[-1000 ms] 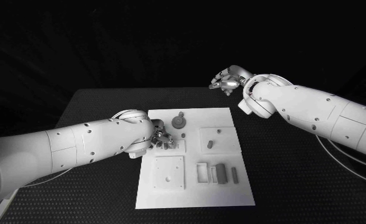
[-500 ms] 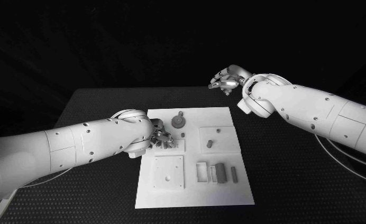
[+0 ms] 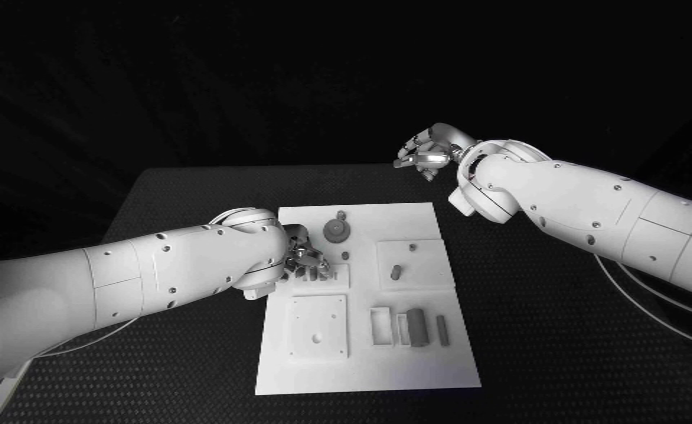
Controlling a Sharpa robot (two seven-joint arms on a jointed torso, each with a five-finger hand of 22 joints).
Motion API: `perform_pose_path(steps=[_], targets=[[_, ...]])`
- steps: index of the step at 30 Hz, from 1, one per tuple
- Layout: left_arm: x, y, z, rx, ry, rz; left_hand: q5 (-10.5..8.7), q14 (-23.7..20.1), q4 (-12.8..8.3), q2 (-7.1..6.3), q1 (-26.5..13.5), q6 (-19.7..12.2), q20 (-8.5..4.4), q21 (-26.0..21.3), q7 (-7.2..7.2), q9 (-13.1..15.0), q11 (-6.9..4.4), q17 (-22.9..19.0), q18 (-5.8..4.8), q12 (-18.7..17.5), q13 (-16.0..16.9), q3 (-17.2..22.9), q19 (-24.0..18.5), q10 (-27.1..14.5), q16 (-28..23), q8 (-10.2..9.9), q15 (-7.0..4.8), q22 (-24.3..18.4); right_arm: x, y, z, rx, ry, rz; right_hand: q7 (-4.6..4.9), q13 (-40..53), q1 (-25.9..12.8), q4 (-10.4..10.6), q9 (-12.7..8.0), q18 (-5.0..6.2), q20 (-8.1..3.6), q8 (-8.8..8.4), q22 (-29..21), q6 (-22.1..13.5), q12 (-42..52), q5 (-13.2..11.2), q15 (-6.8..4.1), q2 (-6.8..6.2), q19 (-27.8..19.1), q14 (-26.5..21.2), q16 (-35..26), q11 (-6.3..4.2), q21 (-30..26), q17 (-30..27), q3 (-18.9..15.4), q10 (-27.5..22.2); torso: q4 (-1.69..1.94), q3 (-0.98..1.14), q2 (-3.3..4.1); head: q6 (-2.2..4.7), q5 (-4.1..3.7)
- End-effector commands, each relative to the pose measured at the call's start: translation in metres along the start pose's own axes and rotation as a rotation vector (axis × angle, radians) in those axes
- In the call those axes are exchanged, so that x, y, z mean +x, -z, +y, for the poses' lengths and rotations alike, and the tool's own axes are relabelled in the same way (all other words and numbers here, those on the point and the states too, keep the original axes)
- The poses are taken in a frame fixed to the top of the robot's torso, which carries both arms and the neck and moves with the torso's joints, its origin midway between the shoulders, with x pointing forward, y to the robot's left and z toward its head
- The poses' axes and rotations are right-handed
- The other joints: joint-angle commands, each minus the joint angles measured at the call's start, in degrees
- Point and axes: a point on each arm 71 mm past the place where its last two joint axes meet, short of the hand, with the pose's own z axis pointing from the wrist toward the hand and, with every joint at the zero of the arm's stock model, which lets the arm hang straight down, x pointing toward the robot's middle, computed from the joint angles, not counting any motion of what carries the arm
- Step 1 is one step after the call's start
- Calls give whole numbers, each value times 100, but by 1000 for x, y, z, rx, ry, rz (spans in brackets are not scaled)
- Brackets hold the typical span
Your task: Assemble the parts on the task board
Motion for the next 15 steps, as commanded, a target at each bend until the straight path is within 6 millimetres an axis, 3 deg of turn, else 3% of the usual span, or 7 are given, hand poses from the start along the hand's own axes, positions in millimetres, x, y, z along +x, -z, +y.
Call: perform_pose_path(steps=[1, 15], targets=[[0, 0, -2, 16, 15, -5, -29, -3, -3, 16, -35, -40, -42, -34, -9, 6, -6, 6, 337, -12, 8, -26, -9, -36, -30, 19, -29, 61, 1, 0, 0, -4, 1, 11, 31, -6, -43, 5, -9, 85, 13, -7, 105, -3, 19, 13, -30, -9, -25, -16, 19, -7, -24, -9, 5, -35, -3, 2, -1, 8, 1], [-1, 4, 9, 12, 22, 7, -29, -9, -50, 31, -20, -62, -44, -44, -8, 4, -9, 4, 340, -21, 6, -73, -17, -50, -37, 11, -32, 60, 1, 0, -2, 1, 2, 9, 32, -7, -43, 4, -10, 85, 13, -7, 105, -3, 20, 13, -29, -8, -25, -16, 20, -7, -24, -10, 6, -35, -1, 1, -2, 29, -7]])
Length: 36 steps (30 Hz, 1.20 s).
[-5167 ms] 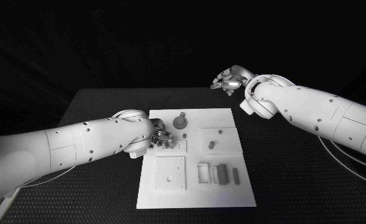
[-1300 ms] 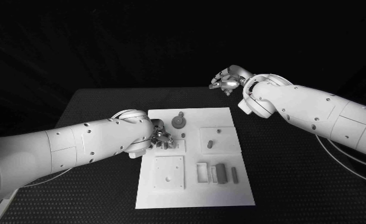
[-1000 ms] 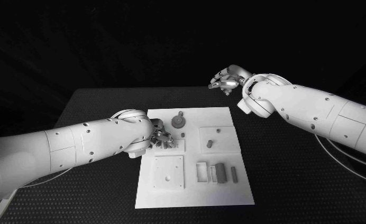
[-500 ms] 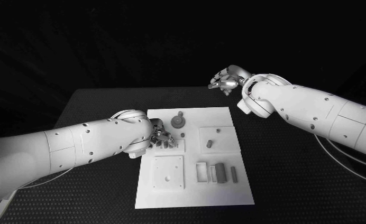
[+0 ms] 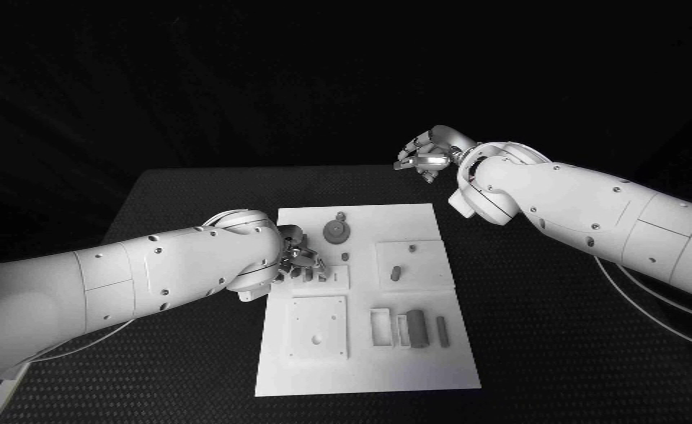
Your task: Assemble the parts on the task board
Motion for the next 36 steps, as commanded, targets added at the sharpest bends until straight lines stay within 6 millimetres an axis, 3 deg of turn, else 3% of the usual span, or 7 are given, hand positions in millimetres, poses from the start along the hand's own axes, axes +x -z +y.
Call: perform_pose_path(steps=[1, 10, 14, 18, 22, 29, 36], targets=[[0, 4, 0, 17, 6, 10, -29, -8, -10, 33, -23, -59, -33, -23, 2, 3, -8, 4, 340, -22, 2, -38, -7, -53, -38, 8, -35, 60, 0, 0, -1, -2, 2, 7, 45, -8, -42, 3, -6, 89, 13, -7, 105, 4, 20, 13, -30, -8, -25, -16, 20, -7, -24, -10, 7, -35, 1, -1, 2, 20, -6], [-33, 15, 3, 20, 38, -39, -28, -48, -9, 20, -51, -137, -32, -70, 25, -15, 12, -14, 343, -59, -8, -71, -62, -124, -82, -34, -21, 47, -2, 0, -5, 7, 4, 4, 45, -9, -41, 2, -7, 89, 12, -8, 105, 1, 22, 13, -29, -8, -24, -15, 21, -6, -24, -11, 8, -36, 5, 7, -1, 53, -15], [-52, 18, 8, 12, 57, -70, -21, -73, -56, 163, 48, -185, -31, -90, 45, -61, 30, -29, 343, -71, -4, -32, -91, -173, -113, -102, -5, 46, -2, -1, -5, 8, 5, 5, 45, -10, -41, 2, -7, 89, 12, -8, 105, 0, 23, 13, -29, -6, -23, -15, 21, -6, -24, -12, 9, -35, -1, 2, 2, 99, -15], [-72, 18, 14, -2, 95, -98, -21, -117, -91, 194, 66, -222, -21, -136, 90, -163, 73, -86, 336, -100, 9, -66, -150, -270, -201, -250, 33, 40, -3, -1, -6, 10, 5, 5, 46, -10, -42, 3, -8, 89, 12, -8, 105, 0, 23, 13, -29, -4, -22, -15, 22, -6, -23, -12, 9, -35, -7, 1, 4, 122, -29], [-88, 13, 18, -31, 100, -117, -18, -252, -56, 231, 17, -682, 20, -275, 264, -436, 229, -171, 335, -214, -36, -58, -309, -472, -358, -679, 175, -6, -3, -1, -5, 9, 5, 6, 46, -11, -43, 4, -8, 89, 12, -8, 105, 0, 24, 12, -29, -4, -21, -14, 22, -6, -23, -12, 9, -34, -3, 6, 5, 161, -31], [-98, 0, 15, -75, 66, -116, -19, -529, 100, 242, -123, -992, 180, -616, 445, -717, 407, -336, 364, -468, -179, -39, -596, -787, -721, -1012, 345, -172, -2, -1, -4, 8, 5, 7, 46, -11, -45, 6, -9, 89, 12, -8, 105, 0, 25, 12, -29, -2, -19, -13, 23, -6, -23, -13, 9, -34, 0, -2, 13, 186, -30], [-98, -6, 7, -101, -15, -93, -24, -922, 317, -19, -427, -1476, 406, -1071, 683, -959, 644, -544, 378, -817, -392, -90, -1032, -1202, -1189, -1341, 580, -408, -2, -1, -4, 8, 5, 8, 46, -12, -47, 7, -9, 89, 12, -7, 105, -1, 26, 12, -29, -1, -18, -13, 24, -6, -22, -13, 8, -33, -18, -10, 20, 182, -39]])
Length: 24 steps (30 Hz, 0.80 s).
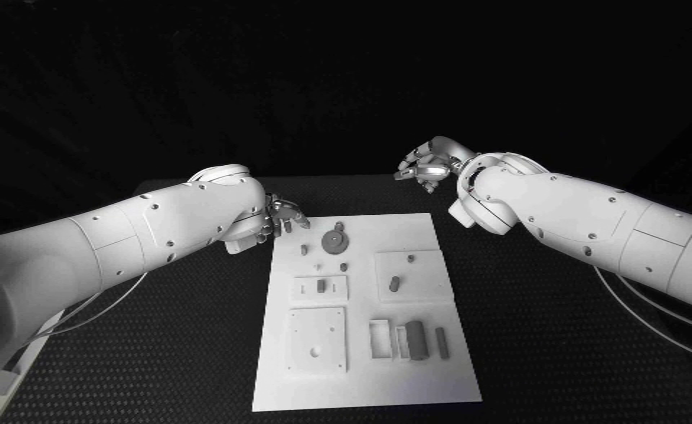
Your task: Assemble the parts on the task board
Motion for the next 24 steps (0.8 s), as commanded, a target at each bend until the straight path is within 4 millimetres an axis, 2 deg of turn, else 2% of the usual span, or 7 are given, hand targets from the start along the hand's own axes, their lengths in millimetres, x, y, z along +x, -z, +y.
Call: perform_pose_path(steps=[1, 8, 14, 19, 24], targets=[[4, 0, -5, -4, -84, 44, -24, -81, 3, -50, -125, -174, 45, -87, 112, -61, 37, -29, 453, -50, -37, -86, -78, -86, -72, -66, 29, -48, 1, 0, 0, -4, 2, 12, 26, -7, -47, 7, -10, 53, 12, -7, 106, -4, 27, 12, -35, -1, -18, -6, 24, -5, -22, -8, 8, -33, -9, -5, 2, -9, -13], [5, -3, -8, -20, -107, 62, -24, -96, -51, -135, -295, -195, 83, -159, 133, -145, 58, -35, 503, -58, -65, -277, -89, -104, -101, -105, 52, -94, 1, -1, 1, -5, 2, 13, 26, -8, -48, 7, -11, 53, 12, -7, 106, -5, 28, 12, -35, -1, -18, -6, 24, -5, -22, -9, 9, -33, -9, -5, 8, -7, -16], [11, -6, -9, -30, -145, 72, -22, -80, -115, -98, -363, -127, 82, -157, 117, -198, 43, -6, 537, -21, -67, -365, -43, -77, -68, -86, 39, -90, 1, -1, 0, -4, 3, 13, 26, -9, -48, 8, -11, 53, 12, -7, 106, -5, 29, 12, -35, 0, -17, -5, 25, -5, -22, -9, 9, -33, -3, -4, 5, -27, -27], [14, -9, -9, -23, -150, 44, -21, 5, -234, 83, -282, 100, 51, -65, 47, -223, -22, 68, 564, 77, -44, -377, 74, 24, 51, 21, -22, -24, 1, -1, 0, -3, 3, 13, 26, -9, -47, 7, -11, 53, 11, -7, 106, -5, 29, 13, -35, 2, -16, -5, 26, -5, -22, -10, 10, -33, -3, -8, -1, -24, -39], [16, -11, -8, -24, -146, 35, -17, 3, -315, 181, -273, 273, 35, -42, -5, -202, -72, 92, 551, 91, -61, -429, 76, 31, 68, 127, -68, 15, 1, 0, 0, -2, 3, 13, 26, -10, -46, 7, -12, 53, 11, -7, 106, -5, 30, 13, -35, 2, -16, -5, 26, -5, -22, -10, 11, -33, -6, -8, 0, -40, -42]])
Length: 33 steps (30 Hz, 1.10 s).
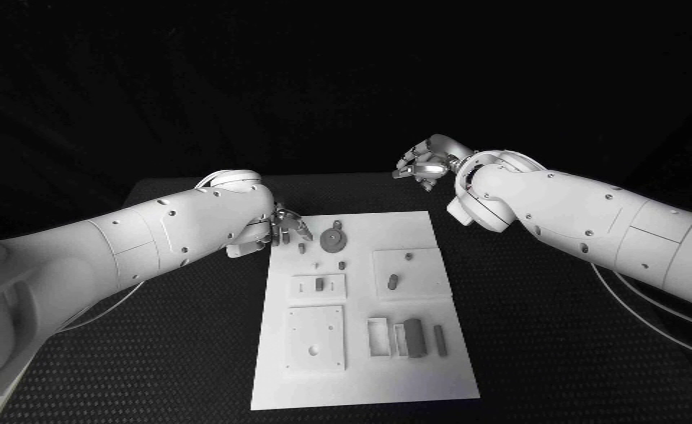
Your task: Assemble the parts on the task board
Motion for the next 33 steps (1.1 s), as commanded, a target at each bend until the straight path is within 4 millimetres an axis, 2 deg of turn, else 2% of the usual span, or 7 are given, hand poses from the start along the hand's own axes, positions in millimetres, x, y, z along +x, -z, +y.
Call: perform_pose_path(steps=[1, 4, 12, 16, 29, 33], targets=[[-1, -1, -2, 12, -14, -23, -15, 6, -54, 107, -1, 57, -19, 37, -11, 22, -52, 12, 549, 42, -12, -6, 18, 5, 26, 48, -53, 13, 1, 1, 0, -3, 2, 11, 42, -5, -46, 6, -7, 77, 11, -7, 106, -18, 30, 13, -36, 2, -16, -4, 26, -5, -22, -5, 11, -33, 0, 0, -1, -12, -5], [1, -3, -1, 12, -7, -29, 31, 22, -83, 185, 40, 89, -31, 51, -29, 44, -68, 20, 544, 57, -20, -1, 33, 20, 36, 88, -69, 29, 1, 1, 0, -4, 2, 12, 42, -6, -45, 5, -7, 77, 10, -7, 106, -18, 31, 13, -36, 1, -16, -4, 26, -5, -22, -5, 11, -33, -3, 2, 2, -13, -5], [3, -5, -4, 32, 11, -39, 157, 71, -120, 280, 70, 154, -56, 92, -67, 109, -105, 45, 524, 104, -33, -25, 81, 70, 72, 184, -106, 71, 1, 1, 0, -4, 2, 12, 42, -7, -43, 3, -8, 77, 10, -6, 106, -18, 32, 13, -36, 1, -16, -4, 27, -5, -22, -6, 12, -33, -3, 2, 2, -27, -9], [6, -7, -7, 36, 7, -31, 341, 115, -183, 363, 125, 194, -77, 135, -96, 152, -133, 69, 503, 145, -45, -37, 127, 117, 104, 244, -134, 113, 1, 1, 1, -5, 1, 12, 42, -7, -43, 2, -8, 77, 10, -6, 106, -19, 32, 13, -36, 0, -15, -4, 28, -5, -22, -6, 12, -33, 11, 9, 5, -42, -6], [12, -9, -8, 26, -17, 13, 367, 119, -199, 427, 127, 219, -84, 143, -105, 167, -141, 77, 489, 152, -58, -51, 130, 119, 107, 268, -141, 130, 1, 1, 1, -5, 1, 12, 42, -9, -44, 3, -9, 77, 10, -6, 106, -19, 33, 13, -36, 2, -15, -3, 28, -5, -22, -7, 13, -34, -1, 8, -6, -58, 12], [13, -9, -8, 31, -17, 14, 369, 118, -206, 434, 132, 215, -86, 143, -105, 167, -142, 78, 488, 152, -60, -52, 129, 118, 106, 267, -142, 132, 1, 1, 1, -5, 1, 13, 42, -9, -45, 5, -9, 77, 10, -5, 106, -18, 34, 13, -36, 4, -14, -3, 29, -5, -22, -8, 14, -34, 0, 2, -6, -57, 4]])
